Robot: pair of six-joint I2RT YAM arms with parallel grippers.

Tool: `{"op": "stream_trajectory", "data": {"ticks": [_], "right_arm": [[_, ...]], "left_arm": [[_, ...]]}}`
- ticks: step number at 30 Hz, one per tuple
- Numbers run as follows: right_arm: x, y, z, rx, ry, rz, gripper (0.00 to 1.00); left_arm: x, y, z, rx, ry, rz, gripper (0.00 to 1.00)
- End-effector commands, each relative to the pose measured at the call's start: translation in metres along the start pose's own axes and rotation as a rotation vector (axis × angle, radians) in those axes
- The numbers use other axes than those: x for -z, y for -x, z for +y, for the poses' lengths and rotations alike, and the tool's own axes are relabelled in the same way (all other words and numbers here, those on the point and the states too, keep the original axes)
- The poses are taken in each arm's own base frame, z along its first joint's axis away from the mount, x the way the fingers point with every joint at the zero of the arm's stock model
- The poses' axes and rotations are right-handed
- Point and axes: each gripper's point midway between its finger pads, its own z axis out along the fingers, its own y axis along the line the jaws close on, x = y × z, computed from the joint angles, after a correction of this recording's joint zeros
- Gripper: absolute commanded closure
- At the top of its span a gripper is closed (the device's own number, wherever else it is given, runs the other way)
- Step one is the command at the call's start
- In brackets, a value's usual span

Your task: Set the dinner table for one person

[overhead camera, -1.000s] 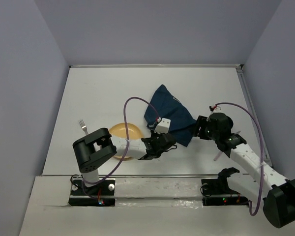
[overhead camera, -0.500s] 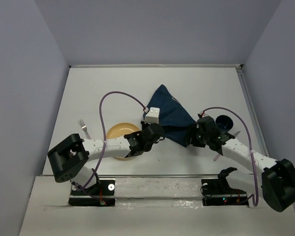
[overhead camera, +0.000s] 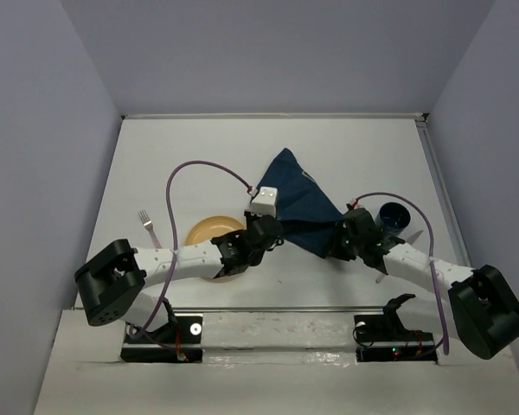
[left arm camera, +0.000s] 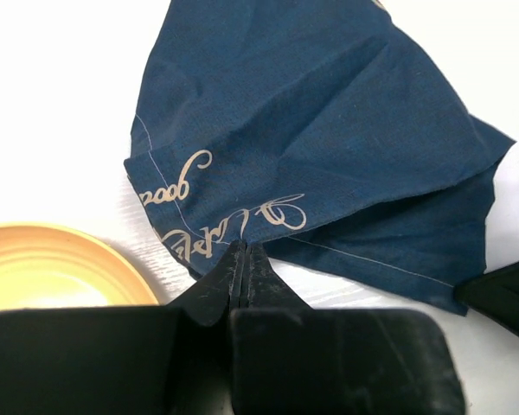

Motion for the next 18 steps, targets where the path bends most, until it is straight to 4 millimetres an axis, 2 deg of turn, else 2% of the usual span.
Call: {"op": "stream_trajectory", "data": {"ticks": [1, 4, 6, 7, 9, 10, 11, 12, 15, 16, 17, 18], "right_arm": [[-0.005, 0.005, -0.008, -0.024, -0.042, -0.048, 0.85], [0.002, 0.017, -0.005, -0.028, -0.041, -0.103, 1.00], [0.011, 0.023, -0.009, -0.013, -0.069, -0.124, 1.00], [0.020, 0.040, -0.004, -0.009, -0.073, -0.179, 1.00], [0.032, 0.049, -0.006, 0.026, -0.107, -0.204, 1.00], [0.043, 0.063, -0.006, 0.033, -0.128, -0.257, 1.00], [0.047, 0.067, -0.003, 0.045, -0.130, -0.257, 1.00], [0.065, 0.088, 0.003, 0.067, -0.147, -0.320, 1.00], [0.101, 0.127, 0.009, 0.104, -0.196, -0.446, 1.00], [0.122, 0.146, 0.020, 0.108, -0.190, -0.497, 1.00], [0.134, 0.157, 0.025, 0.114, -0.195, -0.530, 1.00], [0.156, 0.176, 0.032, 0.124, -0.208, -0.588, 1.00]], "left_arm": [[0.003, 0.021, 0.008, 0.036, 0.010, -0.064, 1.00], [0.003, 0.029, 0.012, 0.048, 0.009, -0.074, 1.00], [0.003, 0.037, 0.015, 0.062, 0.008, -0.088, 1.00], [0.003, 0.046, 0.020, 0.075, 0.010, -0.099, 1.00], [0.002, 0.060, 0.027, 0.099, 0.015, -0.121, 1.00], [0.003, 0.070, 0.027, 0.114, 0.003, -0.135, 1.00], [0.004, 0.081, 0.031, 0.126, 0.005, -0.153, 1.00], [0.008, 0.096, 0.041, 0.138, 0.019, -0.181, 1.00], [0.023, 0.142, 0.053, 0.177, 0.015, -0.262, 1.00], [0.028, 0.164, 0.059, 0.188, 0.017, -0.299, 1.00], [0.033, 0.177, 0.064, 0.195, 0.019, -0.320, 1.00], [0.040, 0.192, 0.074, 0.208, 0.022, -0.348, 1.00]]}}
